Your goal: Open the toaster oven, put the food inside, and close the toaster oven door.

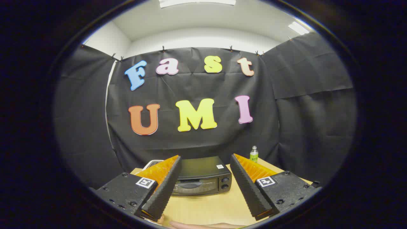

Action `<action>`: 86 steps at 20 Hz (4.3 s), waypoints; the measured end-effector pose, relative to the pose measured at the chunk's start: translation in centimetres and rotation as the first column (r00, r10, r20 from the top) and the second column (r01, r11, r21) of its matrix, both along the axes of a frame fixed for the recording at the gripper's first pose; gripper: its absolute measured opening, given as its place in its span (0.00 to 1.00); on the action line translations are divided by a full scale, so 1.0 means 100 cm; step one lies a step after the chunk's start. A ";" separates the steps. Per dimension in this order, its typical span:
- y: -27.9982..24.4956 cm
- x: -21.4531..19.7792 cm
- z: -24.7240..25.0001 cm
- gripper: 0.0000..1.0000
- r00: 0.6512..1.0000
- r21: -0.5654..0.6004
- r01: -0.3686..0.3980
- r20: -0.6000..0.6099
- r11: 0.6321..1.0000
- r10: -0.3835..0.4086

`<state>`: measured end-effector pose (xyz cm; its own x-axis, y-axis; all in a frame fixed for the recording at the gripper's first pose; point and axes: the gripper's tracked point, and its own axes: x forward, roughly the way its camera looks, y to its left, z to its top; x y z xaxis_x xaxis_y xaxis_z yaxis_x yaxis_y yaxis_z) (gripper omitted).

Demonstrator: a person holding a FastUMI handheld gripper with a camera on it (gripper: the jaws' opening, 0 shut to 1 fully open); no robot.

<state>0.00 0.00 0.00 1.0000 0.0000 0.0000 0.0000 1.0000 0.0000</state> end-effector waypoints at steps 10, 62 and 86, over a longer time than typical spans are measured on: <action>0.004 0.017 -0.008 1.00 1.000 -0.052 0.008 0.019 0.999 -0.007; 0.045 0.154 -0.262 1.00 0.906 -0.047 -0.150 -0.407 0.988 0.118; 0.021 0.080 -0.363 1.00 0.807 0.079 -0.260 -0.530 0.962 0.261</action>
<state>7.98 2.15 -36.33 0.8070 0.2612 -0.5297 -0.2597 0.9625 0.0788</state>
